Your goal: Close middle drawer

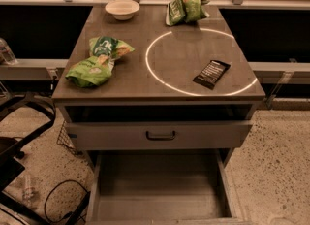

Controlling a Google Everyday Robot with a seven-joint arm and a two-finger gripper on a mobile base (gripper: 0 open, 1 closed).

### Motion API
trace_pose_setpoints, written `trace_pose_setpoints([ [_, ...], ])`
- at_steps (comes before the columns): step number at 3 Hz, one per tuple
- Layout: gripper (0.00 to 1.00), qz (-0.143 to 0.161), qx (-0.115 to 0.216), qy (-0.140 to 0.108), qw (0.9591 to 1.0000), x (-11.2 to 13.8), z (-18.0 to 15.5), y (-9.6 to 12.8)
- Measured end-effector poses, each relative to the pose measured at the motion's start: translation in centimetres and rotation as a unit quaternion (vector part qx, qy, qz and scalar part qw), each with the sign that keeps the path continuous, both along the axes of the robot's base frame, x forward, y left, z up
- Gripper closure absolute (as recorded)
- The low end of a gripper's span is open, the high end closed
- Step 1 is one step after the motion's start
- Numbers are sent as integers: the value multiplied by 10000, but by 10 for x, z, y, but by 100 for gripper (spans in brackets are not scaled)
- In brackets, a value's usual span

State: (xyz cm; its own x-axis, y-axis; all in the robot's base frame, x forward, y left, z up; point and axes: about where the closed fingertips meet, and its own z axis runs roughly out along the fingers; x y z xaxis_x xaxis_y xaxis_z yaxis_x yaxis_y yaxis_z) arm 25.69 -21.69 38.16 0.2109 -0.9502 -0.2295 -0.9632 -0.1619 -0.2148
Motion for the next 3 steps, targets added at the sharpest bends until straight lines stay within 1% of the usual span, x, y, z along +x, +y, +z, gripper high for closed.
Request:
trace_pose_setpoints([
  [1, 100, 0, 0, 0, 10000, 0, 0, 0],
  [3, 100, 87, 181, 12, 9998, 40, -13, 34],
])
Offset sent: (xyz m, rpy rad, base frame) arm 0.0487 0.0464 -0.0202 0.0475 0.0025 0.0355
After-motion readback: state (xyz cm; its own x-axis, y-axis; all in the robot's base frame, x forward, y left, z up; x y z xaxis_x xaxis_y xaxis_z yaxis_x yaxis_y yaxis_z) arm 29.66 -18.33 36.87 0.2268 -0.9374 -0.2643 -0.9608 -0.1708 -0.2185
